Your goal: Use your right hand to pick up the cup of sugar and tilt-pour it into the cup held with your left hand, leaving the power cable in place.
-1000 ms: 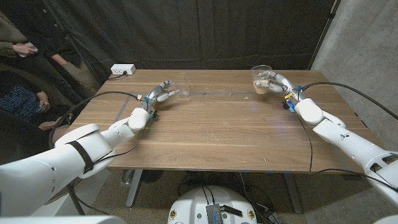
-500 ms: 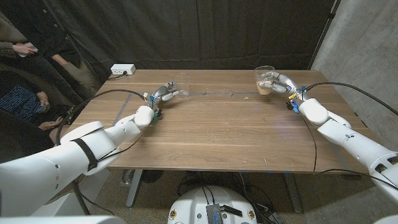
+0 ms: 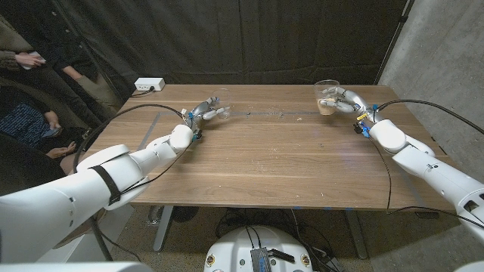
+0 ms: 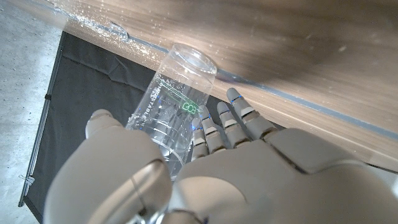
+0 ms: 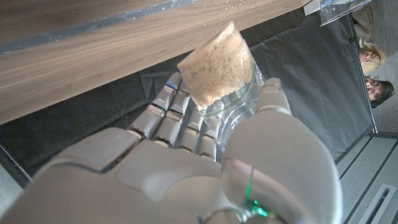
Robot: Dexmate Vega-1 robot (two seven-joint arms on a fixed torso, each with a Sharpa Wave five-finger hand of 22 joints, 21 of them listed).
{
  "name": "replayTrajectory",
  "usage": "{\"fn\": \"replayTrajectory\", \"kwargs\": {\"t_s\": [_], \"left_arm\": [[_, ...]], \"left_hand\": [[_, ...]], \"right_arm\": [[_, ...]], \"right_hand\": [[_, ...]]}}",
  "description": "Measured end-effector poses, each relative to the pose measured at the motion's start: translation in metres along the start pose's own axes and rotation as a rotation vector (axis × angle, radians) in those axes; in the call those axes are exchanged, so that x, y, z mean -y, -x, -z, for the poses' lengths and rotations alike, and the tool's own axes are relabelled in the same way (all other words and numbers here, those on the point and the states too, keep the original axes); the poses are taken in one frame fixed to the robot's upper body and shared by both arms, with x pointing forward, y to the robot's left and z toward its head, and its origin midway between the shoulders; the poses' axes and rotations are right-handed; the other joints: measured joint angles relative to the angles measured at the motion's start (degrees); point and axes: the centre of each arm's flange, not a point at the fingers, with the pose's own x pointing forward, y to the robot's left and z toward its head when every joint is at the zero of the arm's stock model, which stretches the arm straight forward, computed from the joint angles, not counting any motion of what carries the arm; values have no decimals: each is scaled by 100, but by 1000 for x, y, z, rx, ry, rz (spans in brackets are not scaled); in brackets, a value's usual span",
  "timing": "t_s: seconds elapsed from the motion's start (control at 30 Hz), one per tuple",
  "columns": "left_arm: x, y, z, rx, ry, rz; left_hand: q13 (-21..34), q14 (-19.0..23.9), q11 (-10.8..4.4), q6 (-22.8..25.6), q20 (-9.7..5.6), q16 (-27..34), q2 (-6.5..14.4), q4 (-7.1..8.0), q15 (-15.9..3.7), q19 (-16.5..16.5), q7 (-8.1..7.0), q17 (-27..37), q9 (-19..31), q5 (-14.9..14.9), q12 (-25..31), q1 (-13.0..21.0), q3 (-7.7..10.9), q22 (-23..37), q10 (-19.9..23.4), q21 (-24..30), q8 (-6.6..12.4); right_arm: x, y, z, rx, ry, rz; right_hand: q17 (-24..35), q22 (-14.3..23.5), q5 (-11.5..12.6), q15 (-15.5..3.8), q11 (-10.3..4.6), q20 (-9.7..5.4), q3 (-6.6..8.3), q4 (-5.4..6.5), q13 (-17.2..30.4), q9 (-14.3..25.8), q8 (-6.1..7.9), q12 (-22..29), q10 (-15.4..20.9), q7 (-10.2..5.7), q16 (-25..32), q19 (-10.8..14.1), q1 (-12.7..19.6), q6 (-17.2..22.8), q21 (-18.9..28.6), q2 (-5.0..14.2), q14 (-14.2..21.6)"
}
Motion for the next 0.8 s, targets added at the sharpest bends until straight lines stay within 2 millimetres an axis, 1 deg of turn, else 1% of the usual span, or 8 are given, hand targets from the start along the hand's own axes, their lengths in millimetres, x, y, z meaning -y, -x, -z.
{"fn": "replayTrajectory", "kwargs": {"t_s": [0.17, 0.33, 0.37, 0.5, 0.57, 0.7, 0.77, 0.8], "left_arm": [[2, -6, -7, 2, -5, 5], [3, -6, -2, -24, -11, 15], [4, -10, -9, -16, -9, 17], [4, -13, -9, -37, -10, 24], [4, -15, -9, -46, -9, 28], [5, -15, -2, -90, -7, 41], [6, -14, 2, -108, -5, 48], [5, -23, -10, -97, 4, 45]], "left_hand": [[0, 22, 0, 0, 0, 0, 1, 0, 22, 0, 0, 0, 27, 20, 0, 0, 0, 0, 0, 0, 25], [28, 45, 0, 0, 1, 0, 39, -17, 0, 1, 0, 0, 27, 42, 29, 39, -17, 5, 0, 0, 25], [28, 45, -1, 0, 22, 0, 39, -24, 0, 23, 1, 0, 27, 43, 40, 39, -24, 10, 1, 0, 25], [28, 98, -31, 31, 32, 38, 56, -24, 8, 32, 31, 4, 27, 64, 40, 56, -24, 15, 32, 0, 25], [27, 107, -56, 31, 54, 38, 75, -24, 0, 93, 31, 26, 27, 86, 85, 75, -24, 15, 58, 0, 66], [27, 167, -60, 52, 55, 38, 122, -24, 0, 99, 9, 27, 31, 86, 87, 122, -24, 25, 65, 28, 67], [28, 220, -42, 62, 72, 71, 143, -24, 8, 179, 0, 27, 53, 91, 88, 145, -24, 25, 104, 27, 67], [45, 233, -43, 62, 82, 84, 142, -24, 20, 190, 0, 27, 53, 125, 88, 145, -23, 23, 104, 50, 67]], "right_arm": [[1, 3, 3, -6, -1, -4], [3, 5, 4, -9, 2, -4], [2, 5, 5, -11, -1, -7], [3, 6, 6, -16, -1, -9], [3, 6, 6, -17, -1, -9], [3, 7, 8, -22, -1, -9], [4, 7, 8, -23, 0, -7], [4, 7, 9, -29, 0, -13]], "right_hand": [[0, 0, 0, 0, -2, 0, 0, 0, 0, 1, 28, 0, 20, 19, -40, 0, 0, 45, 0, -1, 0], [0, 0, 0, 10, -2, 0, 0, 0, 0, 0, 28, 0, 20, 19, -40, 0, 0, 45, 0, -1, 10], [0, 0, 0, 10, -2, 0, 0, 0, 0, 0, 28, 0, 20, 19, -40, 0, 0, 45, 0, -1, 10], [18, 0, 0, 10, -2, 0, 0, 0, -1, -1, 27, 0, 20, 19, -40, 0, 1, 44, 0, -2, 10], [26, 0, 0, 10, -2, 0, 0, 0, -1, -1, 28, 0, 19, 19, -55, 0, 1, 44, 0, -2, 10], [26, 0, 0, 10, -1, 33, 0, 0, -1, -1, 27, 0, 19, 19, -62, 33, 7, 44, 0, -9, 10], [26, 0, 0, 10, -1, 33, 0, 0, -1, -1, 27, 0, 18, 20, -62, 32, 7, 43, 0, -9, 10], [26, 0, 0, 10, 0, 33, 0, 0, -2, -1, 27, -1, 18, 20, -62, 32, 7, 43, 0, -9, 10]]}}
